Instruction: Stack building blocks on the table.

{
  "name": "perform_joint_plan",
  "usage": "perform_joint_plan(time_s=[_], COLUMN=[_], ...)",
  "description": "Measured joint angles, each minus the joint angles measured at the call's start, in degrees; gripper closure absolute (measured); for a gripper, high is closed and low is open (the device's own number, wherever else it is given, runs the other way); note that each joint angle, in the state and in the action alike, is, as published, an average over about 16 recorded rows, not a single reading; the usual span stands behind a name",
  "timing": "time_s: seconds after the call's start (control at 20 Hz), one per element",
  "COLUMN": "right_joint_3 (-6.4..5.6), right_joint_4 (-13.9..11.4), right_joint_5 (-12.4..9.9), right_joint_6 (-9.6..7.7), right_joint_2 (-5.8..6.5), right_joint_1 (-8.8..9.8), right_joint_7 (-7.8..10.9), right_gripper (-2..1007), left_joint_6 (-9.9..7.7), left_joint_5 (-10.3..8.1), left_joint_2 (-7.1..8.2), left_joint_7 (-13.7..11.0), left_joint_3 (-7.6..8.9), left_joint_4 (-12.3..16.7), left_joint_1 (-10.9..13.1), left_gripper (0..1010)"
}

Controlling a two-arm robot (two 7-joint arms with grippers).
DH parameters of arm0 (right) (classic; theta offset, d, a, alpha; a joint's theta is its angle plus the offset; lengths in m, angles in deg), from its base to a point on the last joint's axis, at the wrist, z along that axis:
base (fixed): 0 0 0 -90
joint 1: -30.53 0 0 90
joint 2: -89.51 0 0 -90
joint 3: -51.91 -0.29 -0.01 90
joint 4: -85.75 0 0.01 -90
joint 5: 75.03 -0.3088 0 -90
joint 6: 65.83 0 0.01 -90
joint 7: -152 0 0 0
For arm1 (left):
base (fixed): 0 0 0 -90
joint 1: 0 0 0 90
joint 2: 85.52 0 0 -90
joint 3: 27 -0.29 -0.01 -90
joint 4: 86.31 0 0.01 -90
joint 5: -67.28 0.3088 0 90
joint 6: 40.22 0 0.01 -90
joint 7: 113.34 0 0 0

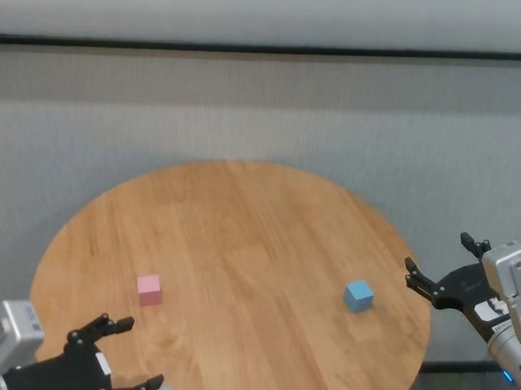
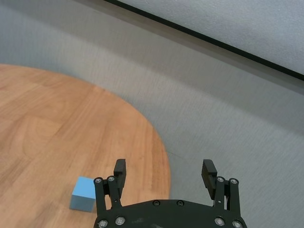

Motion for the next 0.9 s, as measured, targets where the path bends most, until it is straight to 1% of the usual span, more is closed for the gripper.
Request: perform_joint_plan(time_s=[0.4,0.9], right_joint_3=[0.00,0.00], right_joint_4=[0.00,0.00], right_joint_5=[0.00,0.00], right_joint_6=[0.00,0.00], right_joint_2=[0.00,0.00], right_joint_1=[0.00,0.00], right_joint_7=[0.00,0.00], right_gripper=[0,0], left_joint_6=[-0.80,-1.69], left_joint_5=[0.53,1.27], left_joint_2=[-1.82,-3.44], left_joint_7=[-4.32,-7.41], left_joint_3=[-1.63,-2.37], left_joint_4=[-2.48,-4.74], left_joint_1=[-1.57,-2.52], left_gripper=[10,10])
